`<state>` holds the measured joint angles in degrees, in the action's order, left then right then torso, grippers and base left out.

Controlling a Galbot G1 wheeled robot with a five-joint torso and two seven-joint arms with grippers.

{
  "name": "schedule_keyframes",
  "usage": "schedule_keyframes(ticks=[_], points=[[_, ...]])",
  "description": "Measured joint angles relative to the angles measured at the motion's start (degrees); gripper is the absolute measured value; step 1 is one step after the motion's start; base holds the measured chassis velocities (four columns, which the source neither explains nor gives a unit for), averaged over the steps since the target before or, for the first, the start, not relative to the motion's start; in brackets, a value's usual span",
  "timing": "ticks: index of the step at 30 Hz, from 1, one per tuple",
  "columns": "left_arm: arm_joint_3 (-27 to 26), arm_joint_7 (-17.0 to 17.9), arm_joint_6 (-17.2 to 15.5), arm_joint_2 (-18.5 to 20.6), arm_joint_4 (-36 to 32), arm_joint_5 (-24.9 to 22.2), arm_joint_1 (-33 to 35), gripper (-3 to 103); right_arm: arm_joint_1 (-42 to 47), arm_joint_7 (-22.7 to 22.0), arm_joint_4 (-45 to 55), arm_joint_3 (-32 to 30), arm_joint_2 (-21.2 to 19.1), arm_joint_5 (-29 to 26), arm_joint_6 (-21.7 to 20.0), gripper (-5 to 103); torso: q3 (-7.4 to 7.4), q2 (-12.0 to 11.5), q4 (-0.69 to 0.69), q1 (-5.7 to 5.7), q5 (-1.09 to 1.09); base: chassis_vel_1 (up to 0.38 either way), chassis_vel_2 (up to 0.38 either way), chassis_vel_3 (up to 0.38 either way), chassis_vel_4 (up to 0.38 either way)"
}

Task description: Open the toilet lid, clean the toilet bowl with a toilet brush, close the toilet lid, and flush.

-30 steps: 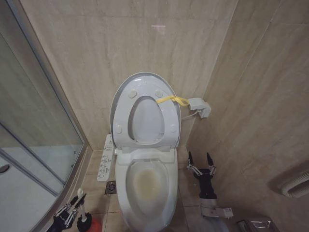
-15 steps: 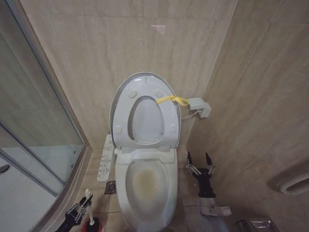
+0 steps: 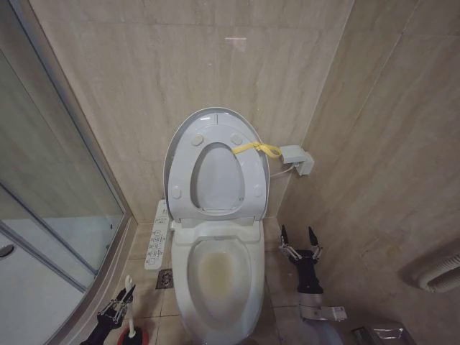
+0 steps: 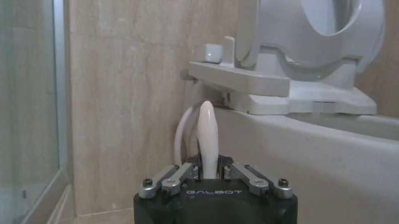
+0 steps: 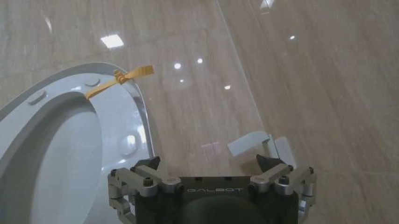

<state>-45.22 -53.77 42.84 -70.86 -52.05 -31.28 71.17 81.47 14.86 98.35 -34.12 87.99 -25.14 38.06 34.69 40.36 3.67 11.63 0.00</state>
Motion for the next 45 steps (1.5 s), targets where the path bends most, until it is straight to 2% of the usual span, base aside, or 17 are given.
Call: schedule_keyframes(ticks=[3,4,7,11,22,29,31,34,35,41,45], points=[[0.49,1.31,-1.34,-0.02,-5.54,-1.19,2.15,18,0.18,-0.01,0.42,-0.16,-0.44,-0.36,0.0,100,0.0,0.0,-0.01,0.0,0.01,0.0,0.0,0.0,0.0],[0.49,1.31,-1.34,-0.02,-5.54,-1.19,2.15,18,0.18,-0.01,0.42,-0.16,-0.44,-0.36,0.0,100,0.0,0.0,-0.01,0.0,0.01,0.0,0.0,0.0,0.0],[0.29,1.37,-2.09,0.25,-11.81,-1.85,4.6,18,0.27,-0.02,0.74,-0.27,-0.69,-0.69,0.0,100,-0.01,0.0,0.01,0.0,0.01,0.0,0.0,0.0,0.0],[-1.2,1.29,-2.34,0.81,-14.77,-1.52,6.53,18,0.34,-0.02,0.96,-0.13,-0.73,-0.8,0.0,100,-0.01,0.0,-0.01,0.0,0.01,0.0,0.0,0.0,0.0],[-2.32,3.63,-1.98,1.47,-9.32,-0.34,5.55,18,0.55,-0.02,1.65,0.02,-0.68,-1.02,-0.01,100,-0.01,0.0,-0.02,0.0,0.0,0.0,0.0,0.0,0.0],[-0.63,7.01,-1.63,0.25,-4.67,2.09,2.08,18,1.37,0.03,2.46,0.13,-0.43,-0.96,-0.02,100,-0.01,0.0,0.01,0.0,-0.01,0.0,0.0,0.0,0.0],[-0.25,9.19,-1.57,0.23,-2.9,3.7,0.96,18,1.42,0.02,2.47,-0.08,-0.77,-0.96,-0.02,100,-0.01,0.01,0.01,0.0,0.02,0.0,0.0,0.0,0.0],[-0.05,10.49,-1.65,0.28,-2.03,4.59,0.62,18,1.37,0.01,2.38,-0.17,-0.95,-0.96,-0.03,100,0.0,0.0,0.01,0.0,0.01,0.0,0.0,0.0,0.0],[-0.01,10.87,-1.71,0.28,-1.72,4.98,0.5,18,1.31,0.0,2.22,-0.18,-0.98,-0.96,-0.03,100,0.0,0.0,-0.03,0.0,-0.01,0.0,0.0,0.0,0.0],[0.37,12.28,-1.77,0.28,-1.2,5.75,-0.12,18,0.82,-0.02,1.7,-0.12,-0.77,-0.96,-0.07,100,0.0,0.0,0.0,0.0,0.0,0.0,0.0,0.0,0.0],[0.62,12.79,-2.21,0.47,-3.55,5.74,0.55,18,0.43,-0.06,1.37,-0.18,-0.85,-0.97,-0.1,100,0.0,0.0,0.0,0.0,0.0,0.0,0.0,0.0,0.0]])
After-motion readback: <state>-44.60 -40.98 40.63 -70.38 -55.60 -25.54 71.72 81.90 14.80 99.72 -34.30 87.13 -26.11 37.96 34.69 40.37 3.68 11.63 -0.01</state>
